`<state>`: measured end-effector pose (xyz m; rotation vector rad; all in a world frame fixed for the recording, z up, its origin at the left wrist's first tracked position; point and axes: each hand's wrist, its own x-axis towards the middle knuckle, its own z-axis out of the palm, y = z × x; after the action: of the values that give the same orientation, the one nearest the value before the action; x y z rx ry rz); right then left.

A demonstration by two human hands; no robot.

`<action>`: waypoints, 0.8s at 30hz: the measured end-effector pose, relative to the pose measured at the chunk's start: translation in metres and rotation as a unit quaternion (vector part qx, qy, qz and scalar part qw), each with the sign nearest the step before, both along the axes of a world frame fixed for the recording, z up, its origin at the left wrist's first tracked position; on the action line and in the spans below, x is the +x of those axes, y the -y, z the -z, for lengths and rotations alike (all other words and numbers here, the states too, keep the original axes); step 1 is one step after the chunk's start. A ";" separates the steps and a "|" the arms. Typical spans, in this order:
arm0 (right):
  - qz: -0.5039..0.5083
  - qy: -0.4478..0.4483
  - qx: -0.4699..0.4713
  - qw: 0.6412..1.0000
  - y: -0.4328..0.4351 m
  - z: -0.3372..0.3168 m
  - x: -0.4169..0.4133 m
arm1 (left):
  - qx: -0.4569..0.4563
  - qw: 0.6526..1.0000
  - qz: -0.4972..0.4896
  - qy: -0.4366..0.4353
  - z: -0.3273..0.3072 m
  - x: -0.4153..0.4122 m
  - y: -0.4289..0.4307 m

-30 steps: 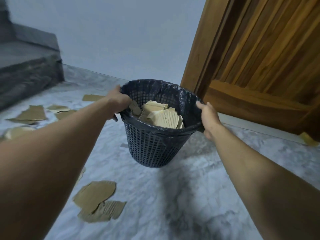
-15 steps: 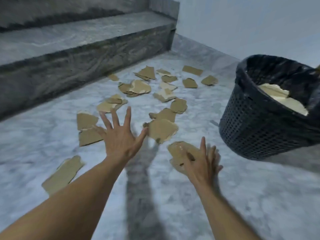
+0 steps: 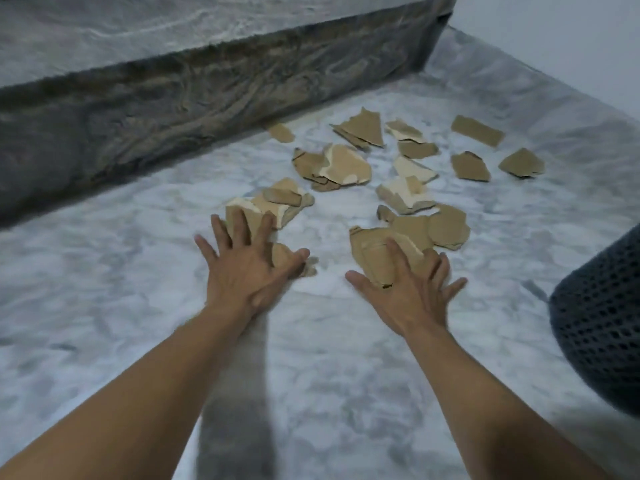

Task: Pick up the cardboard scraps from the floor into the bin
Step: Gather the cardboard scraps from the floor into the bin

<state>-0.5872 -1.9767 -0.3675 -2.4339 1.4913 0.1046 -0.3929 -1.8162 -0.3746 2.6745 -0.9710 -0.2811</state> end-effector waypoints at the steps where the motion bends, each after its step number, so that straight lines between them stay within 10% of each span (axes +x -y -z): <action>1: 0.002 -0.002 -0.005 1.000 0.007 -0.002 0.005 | -0.014 1.000 0.013 -0.003 -0.002 0.003 0.017; 15: 0.009 0.144 -0.178 0.973 0.127 0.004 0.041 | -0.067 0.992 0.079 0.065 -0.002 0.029 0.184; 20: 0.122 0.038 0.019 0.992 0.163 -0.002 0.048 | 0.033 0.995 0.091 0.023 -0.009 0.030 0.190; 24: 0.089 0.023 -0.014 0.996 0.155 -0.008 0.060 | -0.006 0.998 0.064 0.018 -0.015 0.026 0.192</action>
<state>-0.5270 -2.1320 -0.3598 -2.2951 1.6916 -0.0111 -0.3671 -2.0086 -0.3596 2.6199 -1.1537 -0.2544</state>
